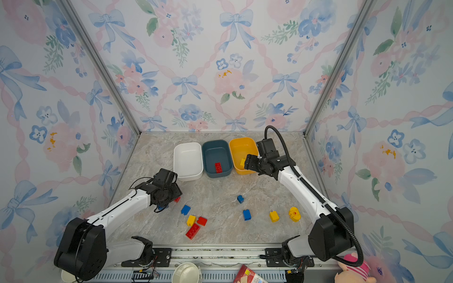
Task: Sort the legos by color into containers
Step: 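Grasp a red brick with the left gripper while the right gripper lifts away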
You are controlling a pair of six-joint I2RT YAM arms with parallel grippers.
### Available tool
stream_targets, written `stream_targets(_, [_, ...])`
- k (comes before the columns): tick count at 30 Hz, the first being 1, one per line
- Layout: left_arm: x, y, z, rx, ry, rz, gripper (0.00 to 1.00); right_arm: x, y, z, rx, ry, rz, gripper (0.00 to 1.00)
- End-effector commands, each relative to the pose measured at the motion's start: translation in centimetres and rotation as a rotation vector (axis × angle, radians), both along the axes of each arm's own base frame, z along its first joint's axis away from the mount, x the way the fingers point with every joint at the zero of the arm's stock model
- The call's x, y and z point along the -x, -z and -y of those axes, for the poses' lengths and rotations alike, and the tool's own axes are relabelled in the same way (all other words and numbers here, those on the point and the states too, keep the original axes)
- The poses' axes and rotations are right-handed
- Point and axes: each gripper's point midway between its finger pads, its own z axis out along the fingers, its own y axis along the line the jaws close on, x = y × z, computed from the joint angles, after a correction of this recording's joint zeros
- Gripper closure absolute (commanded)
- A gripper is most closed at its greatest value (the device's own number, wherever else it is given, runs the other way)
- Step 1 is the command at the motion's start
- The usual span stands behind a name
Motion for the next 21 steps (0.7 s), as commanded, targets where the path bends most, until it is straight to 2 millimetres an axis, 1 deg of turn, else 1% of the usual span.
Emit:
stream_targets(1, [-0.6, 0.0, -0.2, -0.016, -0.032, -0.003, 0.33, 0.5, 0.2, 0.5, 0.020, 0.000, -0.006, 0.16])
stream_targets(15, [-0.6, 2.1, -0.2, -0.034, -0.040, -0.051, 0.34, 0.4, 0.6, 0.6, 0.023, 0.002, -0.016, 0.15])
stream_targets(21, [-0.9, 3.1, 0.0, -0.033, -0.036, -0.070, 0.36, 0.4, 0.8, 0.5, 0.020, 0.001, -0.022, 0.14])
